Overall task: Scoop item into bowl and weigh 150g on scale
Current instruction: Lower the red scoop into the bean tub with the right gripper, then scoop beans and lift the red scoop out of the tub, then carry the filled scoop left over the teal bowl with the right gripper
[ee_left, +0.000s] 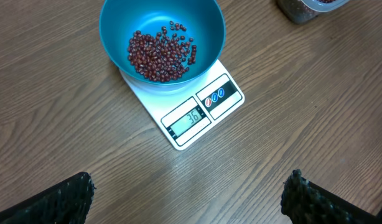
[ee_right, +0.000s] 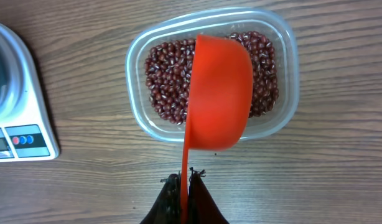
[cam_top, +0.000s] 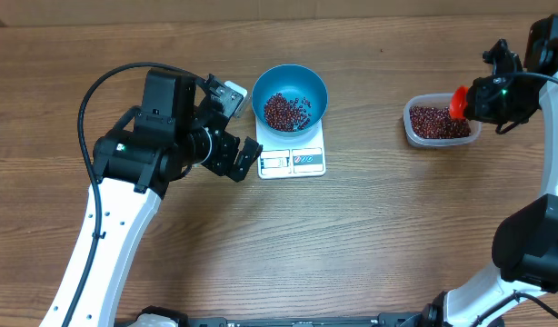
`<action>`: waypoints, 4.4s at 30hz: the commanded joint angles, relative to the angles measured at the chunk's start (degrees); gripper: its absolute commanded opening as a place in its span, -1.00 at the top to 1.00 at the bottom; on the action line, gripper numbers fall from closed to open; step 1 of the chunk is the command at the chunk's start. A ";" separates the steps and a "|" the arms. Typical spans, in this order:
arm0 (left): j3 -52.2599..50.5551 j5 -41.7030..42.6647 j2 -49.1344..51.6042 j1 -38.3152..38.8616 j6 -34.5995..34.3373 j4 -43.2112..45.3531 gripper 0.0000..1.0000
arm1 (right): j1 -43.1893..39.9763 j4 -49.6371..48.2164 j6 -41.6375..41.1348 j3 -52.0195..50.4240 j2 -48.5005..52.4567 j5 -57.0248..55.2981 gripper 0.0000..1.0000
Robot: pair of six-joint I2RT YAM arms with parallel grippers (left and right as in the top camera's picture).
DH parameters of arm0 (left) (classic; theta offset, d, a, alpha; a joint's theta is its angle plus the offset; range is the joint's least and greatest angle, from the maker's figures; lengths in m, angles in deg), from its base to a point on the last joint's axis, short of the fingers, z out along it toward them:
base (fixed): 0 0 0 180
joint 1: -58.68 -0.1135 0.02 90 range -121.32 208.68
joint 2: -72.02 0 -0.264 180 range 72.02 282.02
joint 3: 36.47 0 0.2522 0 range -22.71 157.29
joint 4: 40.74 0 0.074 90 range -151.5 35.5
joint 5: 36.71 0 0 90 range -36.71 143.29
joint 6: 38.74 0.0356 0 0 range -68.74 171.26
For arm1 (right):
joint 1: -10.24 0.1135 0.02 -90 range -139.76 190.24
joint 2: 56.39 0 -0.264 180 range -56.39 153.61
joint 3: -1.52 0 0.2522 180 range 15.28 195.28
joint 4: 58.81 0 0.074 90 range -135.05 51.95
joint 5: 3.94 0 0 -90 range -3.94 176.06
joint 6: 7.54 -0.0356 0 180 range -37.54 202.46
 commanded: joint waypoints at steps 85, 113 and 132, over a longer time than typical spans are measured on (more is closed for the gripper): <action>0.83 0.42 0.42 -0.09 0.85 -0.09 -0.99 | -16.35 -5.95 8.92 -14.36 7.50 43.91 0.93; 0.83 0.42 0.42 -0.11 0.85 -0.09 -0.99 | -12.74 4.63 17.07 -14.19 7.06 56.76 0.93; 0.83 0.44 0.42 -0.11 0.85 -0.09 -0.99 | 11.06 -5.75 3.96 -10.40 6.95 58.58 0.93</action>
